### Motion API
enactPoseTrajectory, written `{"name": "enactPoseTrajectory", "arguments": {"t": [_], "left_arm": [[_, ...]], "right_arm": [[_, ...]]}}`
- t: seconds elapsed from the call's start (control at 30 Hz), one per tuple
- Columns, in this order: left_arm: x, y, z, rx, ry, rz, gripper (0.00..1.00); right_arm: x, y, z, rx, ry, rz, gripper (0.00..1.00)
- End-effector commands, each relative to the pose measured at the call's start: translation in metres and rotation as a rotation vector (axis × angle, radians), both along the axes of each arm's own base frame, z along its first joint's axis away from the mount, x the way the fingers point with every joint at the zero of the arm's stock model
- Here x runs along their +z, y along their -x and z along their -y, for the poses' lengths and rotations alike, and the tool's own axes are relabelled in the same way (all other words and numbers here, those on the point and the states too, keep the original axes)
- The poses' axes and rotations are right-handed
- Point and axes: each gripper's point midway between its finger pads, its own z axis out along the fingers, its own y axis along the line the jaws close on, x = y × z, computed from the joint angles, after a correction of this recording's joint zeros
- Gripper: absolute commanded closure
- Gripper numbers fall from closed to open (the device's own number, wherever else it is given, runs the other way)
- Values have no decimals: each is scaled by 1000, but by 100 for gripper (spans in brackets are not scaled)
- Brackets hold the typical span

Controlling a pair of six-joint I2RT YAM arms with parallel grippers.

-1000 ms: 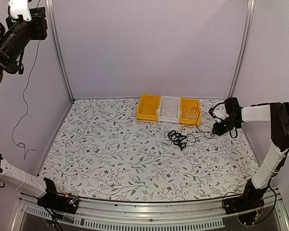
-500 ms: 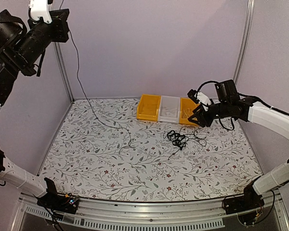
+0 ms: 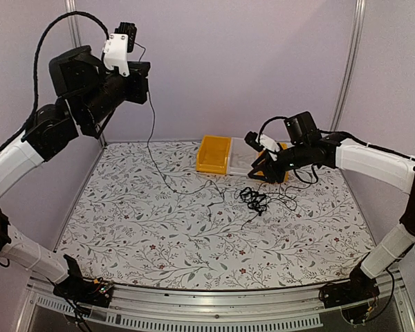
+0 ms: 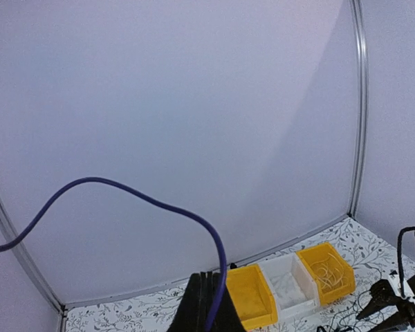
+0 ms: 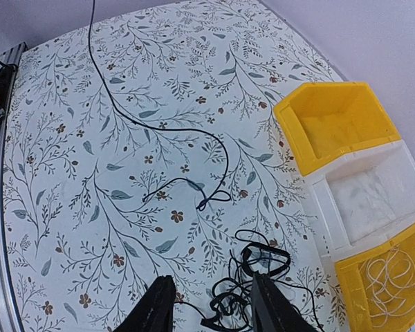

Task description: Untangle the cables

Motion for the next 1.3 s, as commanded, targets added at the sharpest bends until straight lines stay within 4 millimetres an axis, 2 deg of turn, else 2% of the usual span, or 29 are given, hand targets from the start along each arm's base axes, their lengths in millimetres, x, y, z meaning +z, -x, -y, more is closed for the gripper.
{"name": "enactPoseTrajectory", "arguments": {"t": [0.0, 0.1, 0.27, 0.4, 0.63, 0.8, 0.9, 1.03, 1.13, 1.27], "left_arm": [[-23, -2, -20, 21, 49, -75, 100], [-38, 0, -35, 40, 76, -112, 100], [-64, 4, -55, 52, 135, -181, 100], [-85, 6, -60, 57, 156, -227, 100], [-105, 11, -69, 70, 171, -269, 100], [-107, 14, -73, 72, 187, -276, 100], [-107, 15, -74, 69, 194, -280, 100], [-110, 17, -74, 67, 202, -288, 100], [-113, 18, -74, 62, 205, -301, 100], [-125, 20, -71, 46, 200, -336, 100]], "right_arm": [[-20, 9, -25, 87, 25, -28, 62], [-38, 1, -31, 68, 37, -84, 65], [-61, 1, -55, 97, 39, -167, 58], [-78, 8, -79, 152, 62, -196, 57], [-100, 7, -101, 176, 91, -220, 57], [-126, -6, -101, 103, 150, -264, 55], [-138, -16, -91, 11, 192, -265, 53], [-160, -17, -81, -47, 245, -300, 50], [-173, -12, -82, -47, 237, -361, 50], [-174, -15, -91, -42, 189, -389, 52]]}}
